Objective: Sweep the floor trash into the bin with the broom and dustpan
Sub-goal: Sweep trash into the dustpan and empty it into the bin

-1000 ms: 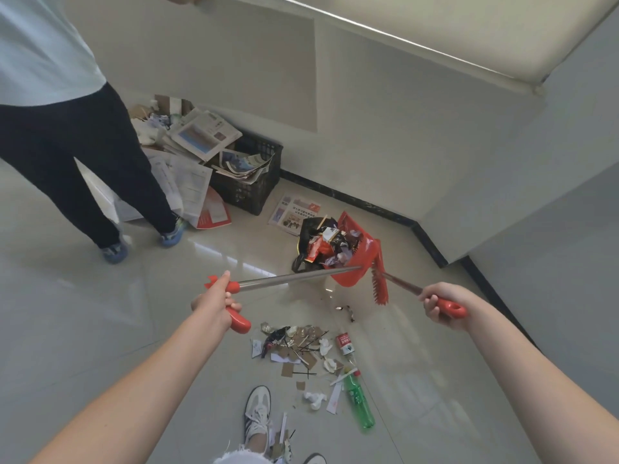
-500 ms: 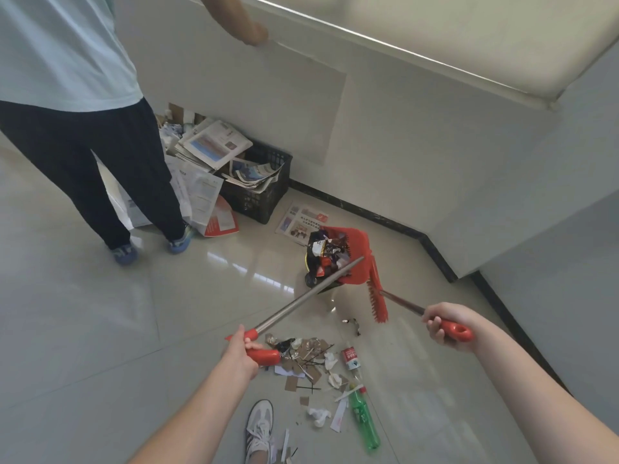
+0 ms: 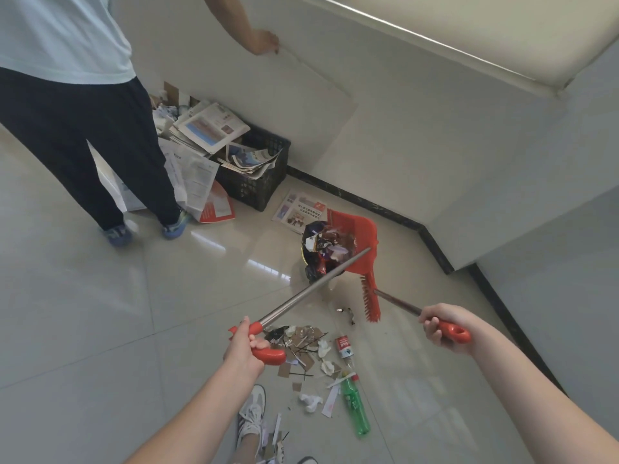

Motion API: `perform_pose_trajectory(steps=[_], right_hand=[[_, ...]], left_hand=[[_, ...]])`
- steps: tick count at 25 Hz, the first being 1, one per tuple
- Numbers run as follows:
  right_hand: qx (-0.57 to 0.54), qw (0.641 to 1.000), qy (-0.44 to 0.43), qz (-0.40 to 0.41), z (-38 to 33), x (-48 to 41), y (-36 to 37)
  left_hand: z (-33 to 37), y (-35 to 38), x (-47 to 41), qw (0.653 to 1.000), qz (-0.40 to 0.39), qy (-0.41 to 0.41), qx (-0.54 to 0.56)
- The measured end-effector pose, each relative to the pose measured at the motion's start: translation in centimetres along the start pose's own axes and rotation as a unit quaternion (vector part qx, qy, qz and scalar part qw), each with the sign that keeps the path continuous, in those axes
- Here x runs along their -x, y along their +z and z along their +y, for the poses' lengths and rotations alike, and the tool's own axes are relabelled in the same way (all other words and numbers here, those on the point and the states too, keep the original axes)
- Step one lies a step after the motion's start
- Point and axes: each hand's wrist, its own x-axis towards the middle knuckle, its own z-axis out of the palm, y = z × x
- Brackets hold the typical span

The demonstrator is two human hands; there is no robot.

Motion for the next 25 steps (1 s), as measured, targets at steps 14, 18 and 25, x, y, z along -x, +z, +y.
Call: perform_pose_trajectory(steps=[14,18,25], right_hand=[[0.004,1.0,-0.008,-0.003,0.8,1.1,-1.5],[0.001,1.0,-0.015,-0.008,1.0,1.4,-1.5],[0.004,1.0,-0.023,-0.006,1.4,1.8,-2.3]], left_hand=[[-2.5,-1.1,0.7,0.999,-0.015,-0.023,0.043],[-3.2,-2.8,0.9,0.997,-0.033,-0.045,0.061],[-3.7,-3.9,1.9,0.993,-0.049,-0.06,0.093]])
